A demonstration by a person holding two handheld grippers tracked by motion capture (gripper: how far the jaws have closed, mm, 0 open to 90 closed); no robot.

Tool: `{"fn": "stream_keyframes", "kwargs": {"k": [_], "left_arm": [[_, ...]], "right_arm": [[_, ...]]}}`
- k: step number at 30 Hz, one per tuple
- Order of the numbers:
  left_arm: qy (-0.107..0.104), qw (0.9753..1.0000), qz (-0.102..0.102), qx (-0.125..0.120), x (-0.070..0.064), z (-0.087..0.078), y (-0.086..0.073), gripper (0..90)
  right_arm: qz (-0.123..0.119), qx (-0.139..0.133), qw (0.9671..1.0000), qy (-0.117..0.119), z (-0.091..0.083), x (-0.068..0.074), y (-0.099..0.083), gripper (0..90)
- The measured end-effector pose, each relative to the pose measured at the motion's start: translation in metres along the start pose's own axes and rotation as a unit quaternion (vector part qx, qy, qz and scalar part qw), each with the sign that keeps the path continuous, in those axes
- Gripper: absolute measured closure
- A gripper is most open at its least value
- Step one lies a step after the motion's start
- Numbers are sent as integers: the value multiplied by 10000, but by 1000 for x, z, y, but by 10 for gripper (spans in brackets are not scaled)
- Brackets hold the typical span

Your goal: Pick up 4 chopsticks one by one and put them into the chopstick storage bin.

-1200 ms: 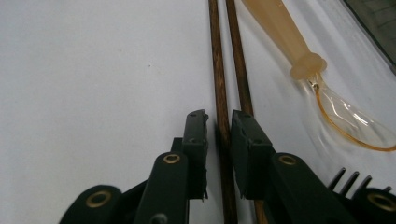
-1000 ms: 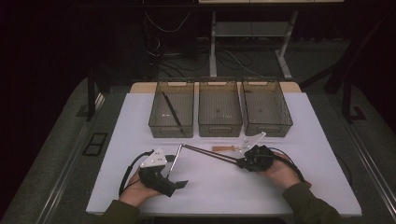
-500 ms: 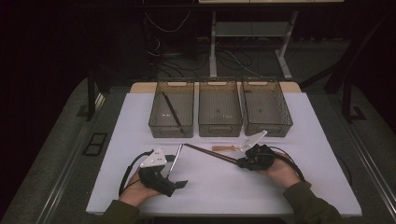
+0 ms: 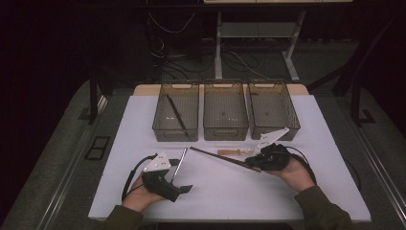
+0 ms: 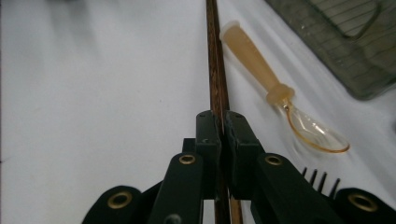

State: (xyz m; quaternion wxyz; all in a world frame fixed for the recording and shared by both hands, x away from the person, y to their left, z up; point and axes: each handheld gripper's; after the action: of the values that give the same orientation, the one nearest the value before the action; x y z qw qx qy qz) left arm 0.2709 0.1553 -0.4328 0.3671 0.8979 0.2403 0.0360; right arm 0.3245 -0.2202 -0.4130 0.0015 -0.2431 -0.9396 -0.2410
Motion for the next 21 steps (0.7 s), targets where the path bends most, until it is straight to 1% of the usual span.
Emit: {"fn": "stream_keyframes", "kwargs": {"k": [3, 7, 13, 18, 21], "left_arm": [[2, 10000, 0, -5, 0, 0, 0, 0], [3, 10000, 1, 4, 0, 0, 0, 0], [6, 10000, 3, 12, 0, 0, 0, 0], [8, 10000, 0, 15, 0, 0, 0, 0], [19, 10000, 26, 19, 0, 0, 0, 0]], "right_arm": [[29, -225, 9997, 71, -7, -2, -2, 853], [77, -440, 9989, 107, -17, -3, -3, 853], [205, -859, 9957, 274, -32, -5, -7, 853], [266, -1096, 9931, 313, -40, -6, -8, 853], [289, -1193, 9919, 313, -46, -5, -7, 853]]}}
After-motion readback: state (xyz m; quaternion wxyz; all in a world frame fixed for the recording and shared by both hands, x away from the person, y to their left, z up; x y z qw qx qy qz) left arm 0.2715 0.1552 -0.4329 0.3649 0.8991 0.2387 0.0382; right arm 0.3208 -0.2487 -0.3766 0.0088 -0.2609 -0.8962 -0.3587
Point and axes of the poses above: each handheld gripper's, and its own axes: z roughly forward along the jaws, y roughly out of its top, x roughly to its left, and after that the axes turned 15 degrees about x, right-handed
